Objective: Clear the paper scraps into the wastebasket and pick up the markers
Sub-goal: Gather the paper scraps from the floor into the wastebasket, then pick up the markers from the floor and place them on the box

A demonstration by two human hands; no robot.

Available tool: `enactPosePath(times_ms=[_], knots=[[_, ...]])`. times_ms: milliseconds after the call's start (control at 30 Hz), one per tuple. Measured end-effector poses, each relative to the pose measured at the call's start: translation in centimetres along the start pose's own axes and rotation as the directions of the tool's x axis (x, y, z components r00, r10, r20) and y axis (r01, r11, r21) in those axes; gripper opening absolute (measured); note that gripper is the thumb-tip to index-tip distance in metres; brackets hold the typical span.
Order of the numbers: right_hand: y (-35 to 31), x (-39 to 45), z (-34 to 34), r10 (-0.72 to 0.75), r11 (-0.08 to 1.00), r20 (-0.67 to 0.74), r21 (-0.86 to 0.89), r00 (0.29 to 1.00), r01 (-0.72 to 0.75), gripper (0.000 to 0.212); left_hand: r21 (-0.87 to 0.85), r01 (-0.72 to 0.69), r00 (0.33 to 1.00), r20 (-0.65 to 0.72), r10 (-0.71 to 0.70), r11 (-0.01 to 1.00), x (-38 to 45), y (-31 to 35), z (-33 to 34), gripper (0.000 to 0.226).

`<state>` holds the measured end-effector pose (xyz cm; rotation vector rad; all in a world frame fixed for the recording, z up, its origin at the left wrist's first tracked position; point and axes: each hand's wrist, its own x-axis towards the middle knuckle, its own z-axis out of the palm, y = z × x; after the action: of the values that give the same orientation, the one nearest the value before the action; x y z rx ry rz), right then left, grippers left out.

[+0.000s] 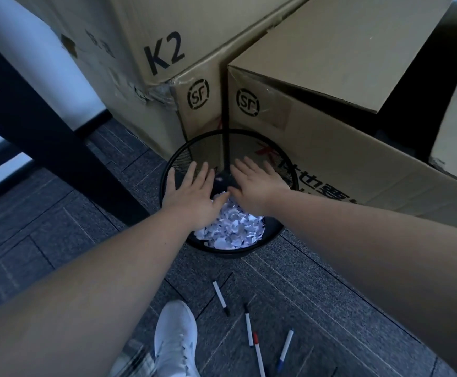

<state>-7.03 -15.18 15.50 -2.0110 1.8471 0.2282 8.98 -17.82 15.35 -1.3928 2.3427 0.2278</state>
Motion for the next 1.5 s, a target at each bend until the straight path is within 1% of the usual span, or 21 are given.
enactPosePath(times_ms=[67, 200, 433, 633, 733, 833, 933, 1000, 1100, 1200, 1333, 1400, 1500], knots=[[0.4, -0.5, 0.3, -0.004, 0.999, 0.005, -0.046, 1.000, 0.005, 0.063, 0.021, 0.018, 0.999, 0.031, -0.018, 1.000, -0.3, -0.1, 0.1, 0.077], [1.0, -1.5, 0.0, 0.009, 0.999, -0.015, -0.052, 1.000, -0.010, 0.063, 0.038, 0.015, 0.998, 0.068, -0.018, 0.999, -0.7, 0.3, -0.4, 0.079], [2.1, -3.1, -0.9, 0.040, 0.998, -0.070, -0.037, 0.997, -0.043, 0.062, 0.020, 0.033, 0.998, 0.044, -0.034, 0.999, -1.3, 1.1, -1.7, 0.073], [2.2, -6.0, -1.5, 0.056, 0.998, -0.113, -0.009, 0.992, -0.057, 0.060, -0.006, 0.041, 0.999, 0.015, -0.041, 0.999, -3.5, 1.7, -3.1, 0.069], [2.1, -8.0, -1.7, 0.072, 0.997, -0.141, 0.007, 0.987, -0.071, 0.061, -0.030, 0.036, 0.999, -0.018, -0.036, 0.999, -4.9, 2.4, -4.0, 0.065], [2.3, -9.9, -1.9, 0.092, 0.996, -0.179, 0.035, 0.980, -0.087, 0.060, -0.055, 0.011, 0.995, -0.101, -0.016, 0.998, -6.4, 3.5, -5.1, 0.059], [2.6, -12.1, -1.6, 0.108, 0.991, -0.223, 0.096, 0.969, -0.088, 0.060, -0.070, -0.040, 0.981, -0.192, 0.026, 0.997, -8.3, 5.0, -5.8, 0.056], [2.7, -13.9, -0.7, 0.103, 0.989, -0.230, 0.124, 0.968, -0.076, 0.060, -0.065, -0.092, 0.972, -0.221, 0.075, 0.994, -9.7, 6.1, -5.6, 0.056], [2.7, -17.0, 1.9, 0.066, 0.991, -0.165, 0.125, 0.984, -0.046, 0.061, -0.049, -0.172, 0.960, -0.233, 0.156, 0.984, -12.1, 7.6, -4.0, 0.058], [2.9, -19.4, 5.3, 0.057, 0.992, -0.045, 0.112, 0.997, -0.051, 0.062, -0.027, -0.244, 0.944, -0.235, 0.231, 0.969, -14.4, 9.0, -0.9, 0.058], [3.1, -20.8, 10.5, 0.018, 0.996, 0.086, 0.081, 0.996, -0.025, 0.061, 0.019, -0.311, 0.939, -0.150, 0.310, 0.950, -16.4, 10.8, 4.4, 0.059], [3.1, -20.9, 12.9, -0.011, 0.997, 0.139, 0.073, 0.990, 0.000, 0.060, 0.020, -0.302, 0.950, -0.079, 0.302, 0.953, -16.5, 11.1, 7.1, 0.059], [3.2, -20.5, 16.4, -0.073, 0.996, 0.196, 0.066, 0.978, 0.062, 0.057, -0.001, -0.237, 0.971, 0.032, 0.237, 0.971, -15.9, 11.1, 10.9, 0.057]])
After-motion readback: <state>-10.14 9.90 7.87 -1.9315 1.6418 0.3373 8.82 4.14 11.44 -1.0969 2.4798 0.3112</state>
